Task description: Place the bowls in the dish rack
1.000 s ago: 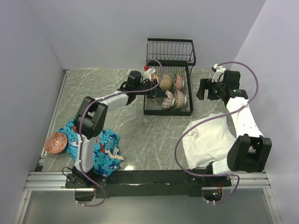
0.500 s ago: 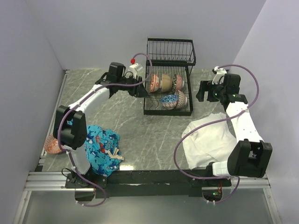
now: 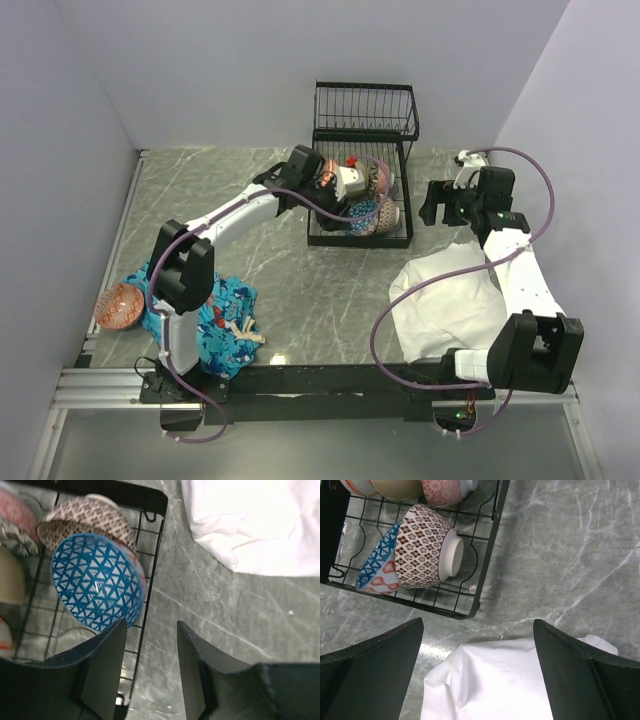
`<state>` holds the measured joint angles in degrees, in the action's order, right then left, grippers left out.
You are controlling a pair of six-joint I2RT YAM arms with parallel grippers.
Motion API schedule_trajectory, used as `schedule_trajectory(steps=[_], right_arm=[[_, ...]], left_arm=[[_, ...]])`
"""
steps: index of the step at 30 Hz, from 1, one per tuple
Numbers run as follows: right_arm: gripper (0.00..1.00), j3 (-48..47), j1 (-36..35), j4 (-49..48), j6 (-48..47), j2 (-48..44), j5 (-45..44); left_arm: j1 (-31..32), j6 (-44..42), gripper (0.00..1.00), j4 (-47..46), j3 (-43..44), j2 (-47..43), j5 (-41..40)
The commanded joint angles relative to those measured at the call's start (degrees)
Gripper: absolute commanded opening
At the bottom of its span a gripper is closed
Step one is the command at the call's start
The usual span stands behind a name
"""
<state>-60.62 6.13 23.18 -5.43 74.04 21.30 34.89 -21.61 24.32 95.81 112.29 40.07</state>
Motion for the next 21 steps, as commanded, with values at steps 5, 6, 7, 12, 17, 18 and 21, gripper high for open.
schedule_trajectory(steps=[5,6,7,12,17,18,21], right_arm=[[0.98,1.64,0.55,-2.26,-0.11,-3.90,0.06],[0.98,1.82,0.64,-2.17,-0.19,-4.25,0.06],[0.98,1.82,0.81,-2.09,-0.19,-4.43,0.06],[0.98,3.05,1.69,-2.09,-0.02,-5.48,-0.03],[0.98,3.23,2.22,-1.82,-0.37,-5.57,0.06],[0.98,3.14,2.22,-1.73,-0.28,-5.57,0.06],[0.98,2.96,2.66,-1.56,-0.37,-5.40,0.14]], left_arm=[[1.84,-12.41,0.51,-0.31,4.74,2.14,-2.28],[2.19,-11.80,0.52,-0.76,4.65,2.40,-2.46],[2.98,-11.53,0.51,-1.11,4.56,2.58,-2.72],[4.22,-9.69,0.52,-2.16,5.44,4.78,-3.60],[4.66,-8.81,0.52,-2.70,7.10,7.23,-4.22],[4.66,-8.89,0.52,-2.17,7.72,7.85,-4.39],[4.66,-8.72,0.52,-1.82,9.66,9.79,-5.00]])
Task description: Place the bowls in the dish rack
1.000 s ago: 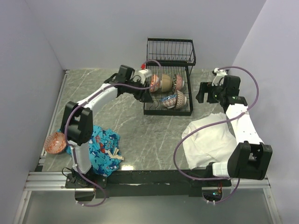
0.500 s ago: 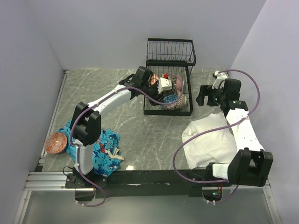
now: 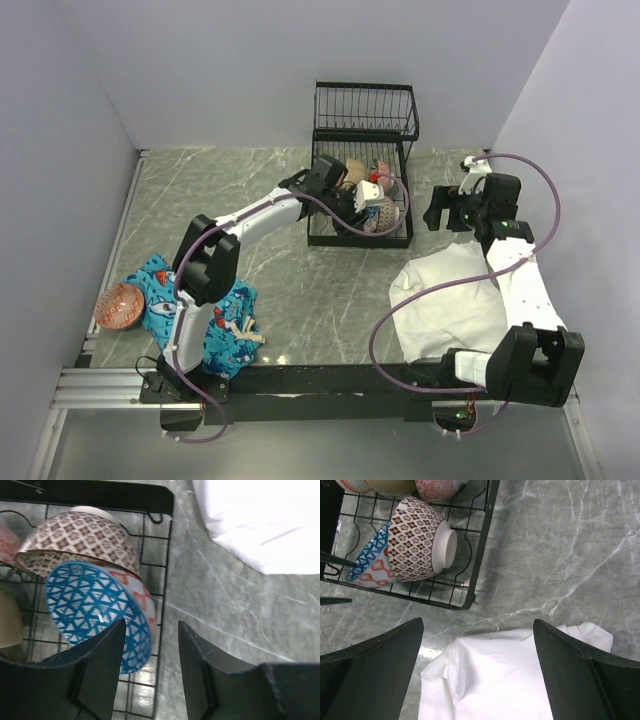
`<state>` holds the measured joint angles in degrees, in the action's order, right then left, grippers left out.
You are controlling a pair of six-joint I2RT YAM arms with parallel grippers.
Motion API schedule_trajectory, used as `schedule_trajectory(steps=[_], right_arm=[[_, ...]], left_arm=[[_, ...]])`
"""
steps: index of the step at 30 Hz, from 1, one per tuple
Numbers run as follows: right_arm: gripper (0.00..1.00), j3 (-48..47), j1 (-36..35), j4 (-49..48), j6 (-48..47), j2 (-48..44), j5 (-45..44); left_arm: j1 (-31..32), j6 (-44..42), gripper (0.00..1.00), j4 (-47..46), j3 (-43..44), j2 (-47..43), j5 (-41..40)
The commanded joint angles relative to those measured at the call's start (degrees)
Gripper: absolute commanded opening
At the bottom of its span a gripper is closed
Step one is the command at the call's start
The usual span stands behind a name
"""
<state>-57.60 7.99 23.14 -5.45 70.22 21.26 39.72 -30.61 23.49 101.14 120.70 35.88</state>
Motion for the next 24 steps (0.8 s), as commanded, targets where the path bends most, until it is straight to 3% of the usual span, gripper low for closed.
schedule_trajectory(steps=[1,10,13,14,17,24], right_arm=[[0.98,0.03,0.97,-1.51,-0.35,-1.57,0.19],[0.98,0.65,1.24,-1.78,-0.08,-1.66,0.28],[0.98,0.65,1.33,-1.78,-0.08,-1.31,0.19],[0.98,0.74,1.33,-1.87,-0.08,-1.31,0.10],[0.98,0.39,1.33,-1.87,0.00,-0.96,0.10],[0.98,-0.40,1.42,-1.87,0.00,-0.08,0.01]], left_arm=[[-0.17,0.55,0.52,-0.99,4.93,2.07,-0.81],[-0.17,2.75,0.41,-0.46,6.09,4.10,-1.08],[-0.17,2.66,0.32,0.51,6.17,4.45,-0.20],[-0.17,3.01,0.23,1.12,6.43,4.54,0.68],[-0.17,4.32,0.12,1.47,7.05,4.72,2.35],[-1.49,6.26,0.05,3.85,9.51,3.31,3.76]])
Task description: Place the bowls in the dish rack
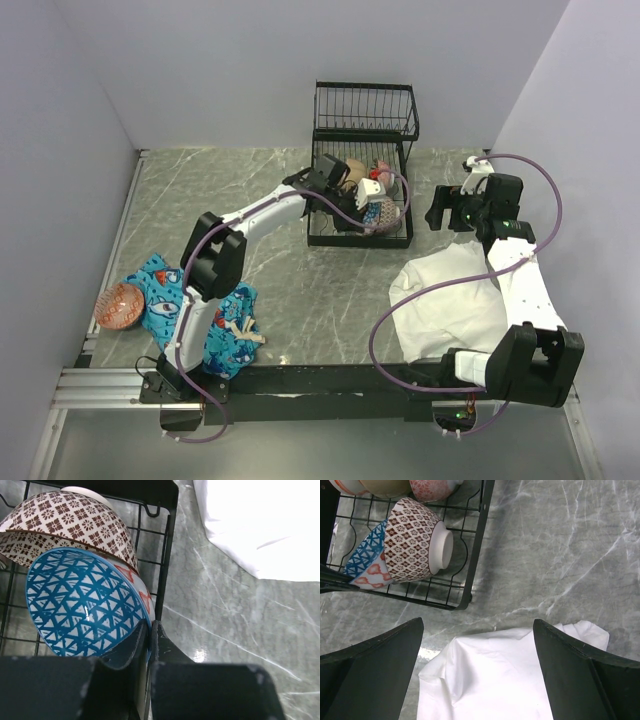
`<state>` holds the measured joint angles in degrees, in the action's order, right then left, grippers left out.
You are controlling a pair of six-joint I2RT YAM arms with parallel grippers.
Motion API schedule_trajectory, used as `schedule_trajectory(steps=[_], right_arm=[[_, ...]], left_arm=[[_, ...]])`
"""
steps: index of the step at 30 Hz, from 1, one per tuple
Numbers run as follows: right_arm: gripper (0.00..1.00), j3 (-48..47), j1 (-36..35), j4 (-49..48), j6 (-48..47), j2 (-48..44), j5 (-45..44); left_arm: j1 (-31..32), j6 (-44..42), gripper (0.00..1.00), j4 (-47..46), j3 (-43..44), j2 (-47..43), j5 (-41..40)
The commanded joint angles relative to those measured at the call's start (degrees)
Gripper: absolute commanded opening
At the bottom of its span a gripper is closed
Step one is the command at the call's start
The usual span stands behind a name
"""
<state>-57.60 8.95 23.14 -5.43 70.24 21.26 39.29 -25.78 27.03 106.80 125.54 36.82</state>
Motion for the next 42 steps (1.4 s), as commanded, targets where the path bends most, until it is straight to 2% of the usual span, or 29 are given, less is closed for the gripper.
schedule_trajectory(steps=[1,7,19,24,27,28,30,31,33,34,35,37,38,42], right_arm=[[0.98,-0.49,0.45,-2.04,0.07,-0.10,0.10],[0.98,-0.23,0.37,-2.30,0.25,0.08,0.01],[0.98,-0.49,0.72,-2.04,0.51,0.78,-0.34],[0.98,-1.28,0.72,-1.78,0.69,1.39,-0.07],[0.99,-1.63,0.72,-1.17,0.16,1.31,-0.51],[0.98,-1.72,0.89,-1.08,0.07,1.31,-0.95],[0.98,-1.55,0.89,-0.55,-0.19,1.13,-1.04],[0.98,-1.46,0.89,-0.37,-0.28,0.96,-1.13],[0.98,-1.46,0.89,0.24,-0.46,0.61,-1.39],[0.98,-1.46,0.89,0.59,-0.54,0.43,-1.48],[0.98,-1.55,0.89,0.94,-0.72,0.43,-1.74],[0.98,-1.98,0.98,2.00,-1.25,0.34,-2.18],[0.98,-2.33,0.89,2.26,-1.34,0.34,-2.71],[0.99,-3.56,0.89,3.67,-1.69,0.60,-3.50]], left_arm=[[-1.23,1.43,0.04,0.57,3.76,-2.04,2.73],[-2.20,4.33,0.01,-0.74,2.62,-3.02,1.07],[-3.78,12.94,0.01,-3.82,5.87,-2.13,-1.93],[-5.71,24.44,0.01,-9.17,1.93,-3.27,4.39],[-6.85,34.80,0.01,-17.69,-3.70,-4.59,8.69],[-7.12,40.92,0.01,-22.93,-4.75,-4.68,9.67],[-8.43,47.89,0.01,-30.06,-8.44,-4.51,14.13],[-8.70,54.37,0.01,-36.89,-9.50,-4.25,15.29],[-9.49,60.73,0.01,-43.08,-11.70,-3.02,17.83],[-9.67,67.11,0.01,-46.42,-12.49,-2.58,18.63],[-9.93,70.66,0.01,-54.45,-14.32,-2.14,19.16],[-10.20,80.30,0.01,-61.10,-16.00,-0.91,19.17],[-10.28,82.54,0.01,-65.91,-17.23,-0.73,18.99],[-10.55,87.82,0.01,-71.48,-18.21,0.84,17.94]])
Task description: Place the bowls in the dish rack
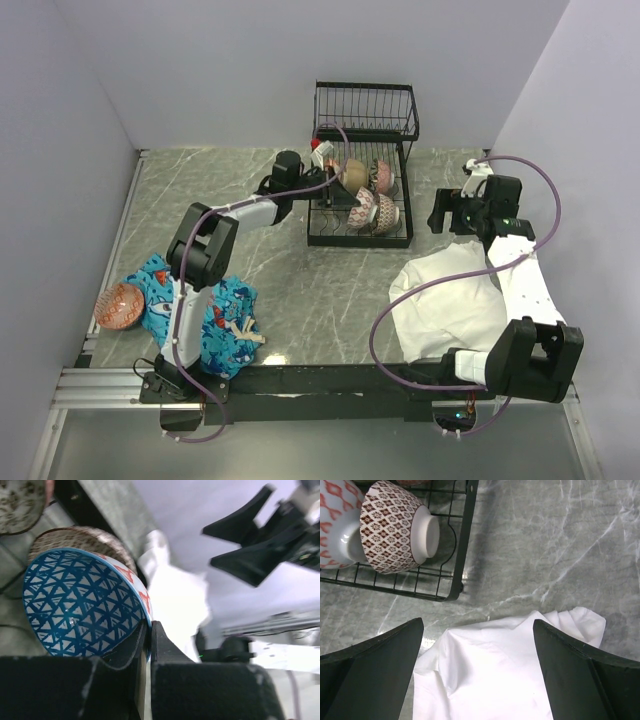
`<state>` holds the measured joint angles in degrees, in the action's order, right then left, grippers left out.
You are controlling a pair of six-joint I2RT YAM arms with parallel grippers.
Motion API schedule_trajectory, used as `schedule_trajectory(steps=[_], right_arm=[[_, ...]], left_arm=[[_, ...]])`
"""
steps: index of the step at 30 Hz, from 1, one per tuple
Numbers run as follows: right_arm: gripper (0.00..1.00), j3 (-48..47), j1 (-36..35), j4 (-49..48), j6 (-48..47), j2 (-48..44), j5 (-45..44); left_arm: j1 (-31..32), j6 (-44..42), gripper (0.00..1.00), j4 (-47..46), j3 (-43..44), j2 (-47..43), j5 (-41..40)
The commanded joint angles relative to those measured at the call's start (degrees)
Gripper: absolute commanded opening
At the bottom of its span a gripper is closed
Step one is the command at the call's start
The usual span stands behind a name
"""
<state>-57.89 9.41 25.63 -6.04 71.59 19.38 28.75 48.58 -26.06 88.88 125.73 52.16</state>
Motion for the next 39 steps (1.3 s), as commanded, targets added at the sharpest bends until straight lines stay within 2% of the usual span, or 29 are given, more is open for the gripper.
schedule_trajectory(steps=[1,11,22,26,29,33,36,39], right_arm=[[0.99,-3.54,0.52,1.27,-1.08,-0.58,-1.71],[0.99,-9.26,0.35,3.82,-2.04,3.02,-2.94],[0.99,-9.35,-0.36,4.34,-2.22,3.82,-3.03],[0.99,-9.26,-0.44,4.52,-2.31,4.17,-3.03],[0.99,-9.26,-0.71,4.43,-2.13,4.61,-2.85],[0.99,-9.87,-1.59,3.90,-1.95,5.66,-2.94],[0.99,-10.75,-2.55,3.38,-2.04,6.45,-3.20],[0.99,-11.54,-2.90,3.29,-2.13,7.16,-3.29]], left_arm=[[-0.19,15.65,0.01,-19.45,-0.64,1.09,2.16],[-0.54,21.56,0.01,-20.34,-3.63,3.91,-3.64],[-0.10,23.23,0.01,-16.83,-3.98,7.16,-6.37],[0.78,24.02,0.04,-16.56,-2.93,8.47,-7.25],[1.22,24.11,0.13,-16.39,-2.05,8.56,-7.34],[1.04,23.84,0.34,-15.95,-1.78,8.21,-7.60],[0.78,23.67,0.42,-15.60,-1.52,8.21,-7.60],[0.78,22.88,0.44,-15.86,-1.08,8.04,-7.60]])
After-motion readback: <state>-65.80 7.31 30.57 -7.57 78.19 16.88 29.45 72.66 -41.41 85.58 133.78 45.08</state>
